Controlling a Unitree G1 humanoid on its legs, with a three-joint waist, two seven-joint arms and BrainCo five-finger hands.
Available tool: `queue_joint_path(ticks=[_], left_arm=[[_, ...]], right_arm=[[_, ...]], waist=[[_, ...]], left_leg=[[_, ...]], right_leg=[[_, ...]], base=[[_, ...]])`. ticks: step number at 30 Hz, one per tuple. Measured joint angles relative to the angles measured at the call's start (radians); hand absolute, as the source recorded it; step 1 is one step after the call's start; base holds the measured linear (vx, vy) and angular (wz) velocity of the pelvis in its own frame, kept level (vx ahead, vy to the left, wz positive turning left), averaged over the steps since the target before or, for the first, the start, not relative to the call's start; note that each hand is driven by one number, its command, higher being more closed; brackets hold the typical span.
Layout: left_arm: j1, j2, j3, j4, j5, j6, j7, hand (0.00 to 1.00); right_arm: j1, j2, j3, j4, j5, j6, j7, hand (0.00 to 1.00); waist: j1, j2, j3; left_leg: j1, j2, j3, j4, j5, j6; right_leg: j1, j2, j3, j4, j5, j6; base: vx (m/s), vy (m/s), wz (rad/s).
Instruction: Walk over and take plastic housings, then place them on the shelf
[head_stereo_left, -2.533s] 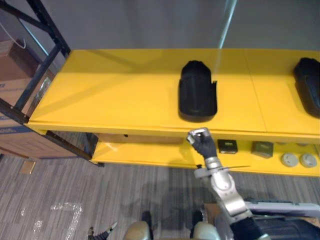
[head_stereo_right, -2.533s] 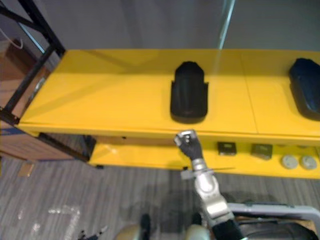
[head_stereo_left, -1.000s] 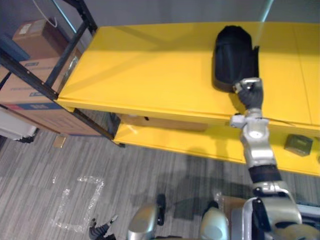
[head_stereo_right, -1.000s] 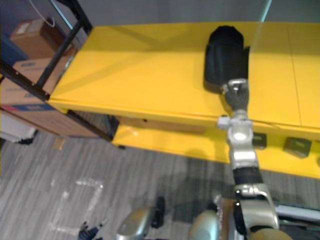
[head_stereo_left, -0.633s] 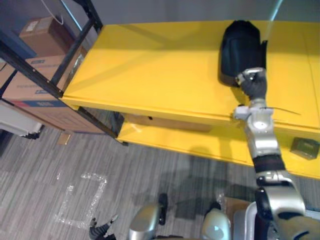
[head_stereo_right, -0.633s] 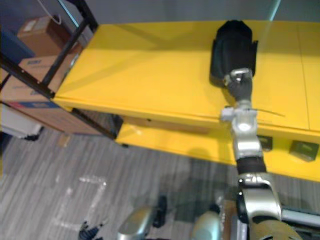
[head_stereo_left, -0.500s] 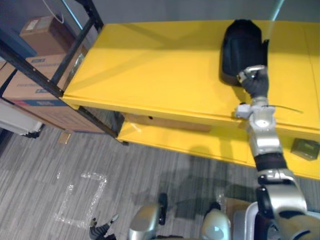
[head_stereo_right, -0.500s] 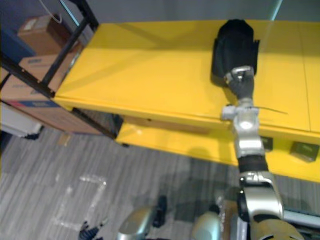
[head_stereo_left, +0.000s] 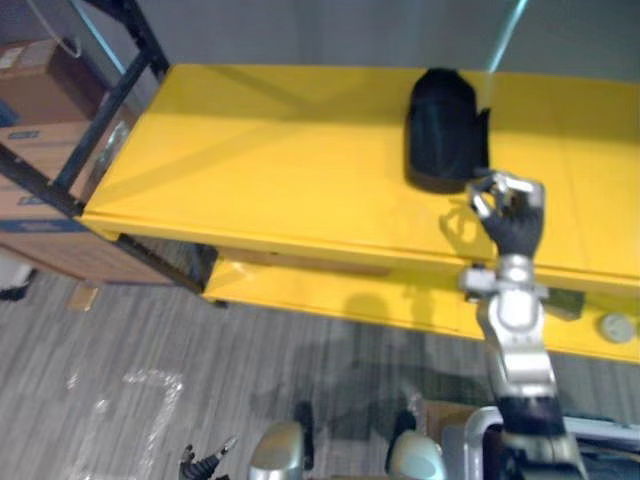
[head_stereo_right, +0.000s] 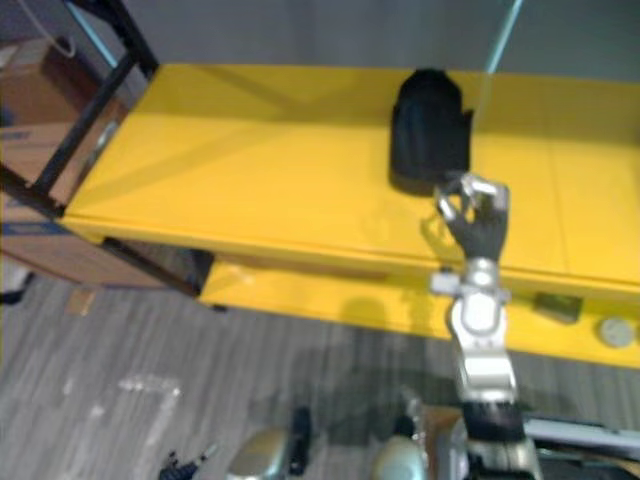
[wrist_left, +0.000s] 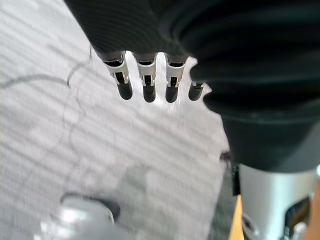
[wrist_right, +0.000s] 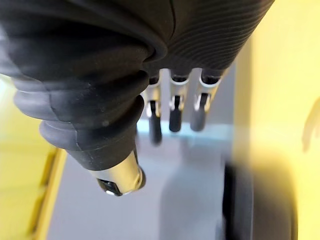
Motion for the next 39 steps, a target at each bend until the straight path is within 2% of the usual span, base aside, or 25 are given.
queue_joint_path(ticks=[3, 8, 10, 13, 16, 18, 20, 26, 30, 33, 34, 37, 39], left_arm=[[0.006, -0.001, 0.013, 0.001, -0.002, -0.026, 0.024, 0.0], [-0.001, -0.004, 0.013, -0.001, 0.0, -0.058, 0.02, 0.0], [0.0, -0.004, 0.013, -0.006, 0.008, -0.067, 0.004, 0.0], [0.001, -0.005, -0.004, -0.009, 0.017, -0.062, -0.021, 0.0], [0.001, -0.004, -0.039, -0.012, 0.086, -0.062, -0.029, 0.0], [0.001, -0.004, -0.057, -0.02, 0.086, -0.059, -0.032, 0.0], [0.004, 0.0, -0.074, -0.044, 0.093, -0.045, -0.042, 0.0], [-0.02, 0.032, -0.131, -0.047, 0.128, 0.007, -0.124, 0.0], [-0.049, 0.07, -0.205, -0.019, 0.207, 0.008, -0.172, 0.0], [-0.075, 0.089, -0.268, 0.025, 0.242, 0.023, -0.216, 0.0], [-0.084, 0.09, -0.283, 0.032, 0.254, 0.032, -0.224, 0.0], [-0.123, 0.087, -0.373, 0.041, 0.287, 0.101, -0.266, 0.0], [-0.138, 0.077, -0.399, 0.038, 0.283, 0.122, -0.269, 0.0]], right_arm=[[0.121, 0.029, -0.082, 0.015, 0.044, -0.002, 0.002, 0.0], [0.277, 0.071, -0.158, 0.139, 0.086, -0.027, 0.007, 0.0], [0.323, 0.096, -0.17, 0.188, 0.093, -0.038, -0.001, 0.0], [0.362, 0.121, -0.17, 0.282, 0.096, -0.037, -0.021, 0.0], [0.38, 0.15, -0.17, 0.339, 0.106, -0.04, -0.021, 0.0], [0.379, 0.163, -0.168, 0.341, 0.123, -0.058, -0.021, 0.0], [0.378, 0.169, -0.161, 0.342, 0.122, -0.076, -0.025, 0.0], [0.36, 0.171, -0.136, 0.342, 0.121, -0.078, -0.094, 0.0], [0.342, 0.169, -0.144, 0.338, 0.123, -0.078, -0.131, 0.0], [0.361, 0.165, -0.205, 0.315, 0.123, -0.078, -0.128, 0.0], [0.372, 0.162, -0.223, 0.31, 0.124, -0.078, -0.129, 0.0], [0.419, 0.134, -0.291, 0.253, 0.135, -0.088, -0.103, 0.0], [0.431, 0.117, -0.299, 0.234, 0.151, -0.1, -0.082, 0.0]], waist=[[-0.027, -0.013, -0.043], [-0.061, 0.003, -0.091], [-0.063, 0.009, -0.098], [-0.082, 0.018, -0.117], [-0.083, 0.019, -0.131], [-0.081, 0.018, -0.135], [-0.08, 0.012, -0.135], [-0.08, -0.002, -0.143], [-0.088, -0.008, -0.141], [-0.143, -0.009, -0.138], [-0.149, -0.009, -0.138], [-0.196, -0.006, -0.113], [-0.202, -0.008, -0.104]], left_leg=[[0.034, 0.015, 0.05, -0.001, -0.022, -0.005], [0.057, 0.021, 0.082, -0.016, -0.026, -0.007], [0.068, 0.027, 0.096, -0.027, -0.026, -0.008], [0.068, 0.027, 0.105, -0.035, -0.025, -0.009], [0.072, 0.027, 0.112, -0.035, -0.025, -0.009], [0.074, 0.027, 0.126, -0.037, -0.025, -0.009], [0.082, 0.026, 0.132, -0.042, -0.025, -0.009], [0.087, 0.032, 0.165, -0.06, -0.023, -0.011], [0.151, 0.057, 0.276, -0.066, -0.04, -0.03], [0.173, 0.085, 0.354, -0.023, -0.086, -0.043], [0.173, 0.089, 0.36, -0.01, -0.094, -0.042], [0.171, 0.113, 0.406, 0.068, -0.148, -0.041], [0.158, 0.112, 0.394, 0.125, -0.165, -0.027]], right_leg=[[0.011, 0.015, 0.043, -0.021, 0.009, -0.002], [0.006, 0.023, 0.075, -0.024, 0.012, 0.0], [0.004, 0.03, 0.091, -0.025, 0.013, -0.001], [-0.006, 0.031, 0.097, -0.025, 0.017, -0.001], [-0.007, 0.033, 0.109, -0.028, 0.022, 0.0], [-0.007, 0.033, 0.116, -0.037, 0.029, 0.001], [-0.005, 0.033, 0.12, -0.038, 0.03, 0.001], [-0.015, 0.047, 0.151, -0.065, 0.044, -0.002], [-0.025, 0.085, 0.254, -0.073, 0.062, -0.01], [-0.028, 0.115, 0.318, -0.07, 0.067, -0.012], [-0.03, 0.118, 0.329, -0.068, 0.067, -0.011], [-0.046, 0.141, 0.386, -0.051, 0.068, -0.009], [-0.069, 0.151, 0.425, -0.036, 0.07, -0.005]], base=[[0.06, 0.015, -0.4], [0.01, 0.008, -0.25], [-0.04, -0.013, -0.24], [-0.05, -0.007, -0.1], [-0.02, 0.006, -0.09], [-0.01, 0.015, -0.13], [-0.01, 0.013, -0.09], [0.02, 0.005, -0.14], [0.06, 0.012, -0.76], [0.03, 0.0, -0.75], [0.0, 0.006, -0.56], [-0.02, 0.035, -0.57], [-0.03, 0.034, -0.64]])
